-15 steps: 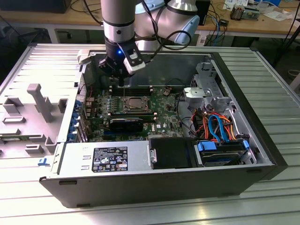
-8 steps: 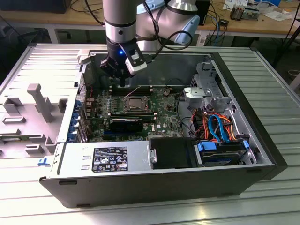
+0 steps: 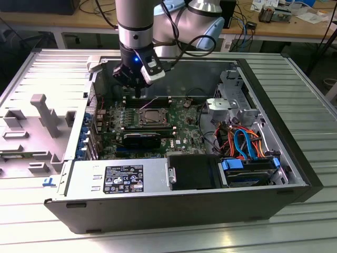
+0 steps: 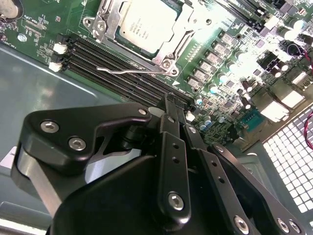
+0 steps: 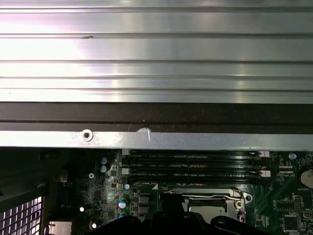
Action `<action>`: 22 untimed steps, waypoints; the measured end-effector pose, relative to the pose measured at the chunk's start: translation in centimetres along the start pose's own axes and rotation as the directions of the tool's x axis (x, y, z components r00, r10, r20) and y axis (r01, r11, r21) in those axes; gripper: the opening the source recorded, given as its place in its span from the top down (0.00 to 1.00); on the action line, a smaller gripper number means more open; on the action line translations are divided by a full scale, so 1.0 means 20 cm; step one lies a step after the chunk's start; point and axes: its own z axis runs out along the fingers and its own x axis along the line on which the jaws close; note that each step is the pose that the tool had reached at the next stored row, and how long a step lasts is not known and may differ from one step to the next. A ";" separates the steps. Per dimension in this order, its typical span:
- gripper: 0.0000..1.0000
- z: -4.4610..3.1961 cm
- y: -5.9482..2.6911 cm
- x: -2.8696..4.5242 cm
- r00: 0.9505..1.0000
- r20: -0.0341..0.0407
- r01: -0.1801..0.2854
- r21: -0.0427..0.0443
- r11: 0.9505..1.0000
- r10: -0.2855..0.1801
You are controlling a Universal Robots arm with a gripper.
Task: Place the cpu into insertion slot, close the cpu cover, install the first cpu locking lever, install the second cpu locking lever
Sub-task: 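Install the first cpu locking lever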
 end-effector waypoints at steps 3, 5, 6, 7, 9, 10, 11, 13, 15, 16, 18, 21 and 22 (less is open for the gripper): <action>0.89 0.003 -0.007 -0.002 1.000 0.000 0.000 0.000 1.000 0.000; 0.89 0.006 -0.010 -0.003 1.000 0.000 0.000 0.000 1.000 0.000; 0.89 0.008 -0.012 -0.004 1.000 0.000 0.000 0.000 1.000 0.000; 0.89 0.009 -0.013 -0.005 1.000 0.000 0.000 0.000 1.000 0.000; 0.89 0.013 -0.014 -0.006 1.000 0.000 0.000 0.000 1.000 0.000; 0.89 0.016 -0.015 -0.006 1.000 0.000 0.000 0.000 1.000 0.000; 0.89 0.018 -0.015 -0.007 1.000 0.000 0.000 0.000 1.000 0.000; 0.89 0.030 -0.016 -0.010 1.000 0.000 0.000 0.000 1.000 0.000; 0.89 0.039 -0.017 -0.012 1.000 0.000 0.000 0.000 1.000 0.000; 0.89 0.042 -0.018 -0.013 1.000 0.000 0.000 0.000 1.000 0.000; 0.89 0.048 -0.018 -0.013 1.000 0.000 0.000 0.000 1.000 0.000; 0.89 0.055 -0.019 -0.014 1.000 0.000 0.000 0.000 1.000 0.000; 0.89 0.058 -0.019 -0.014 1.000 0.000 0.000 0.000 1.000 0.000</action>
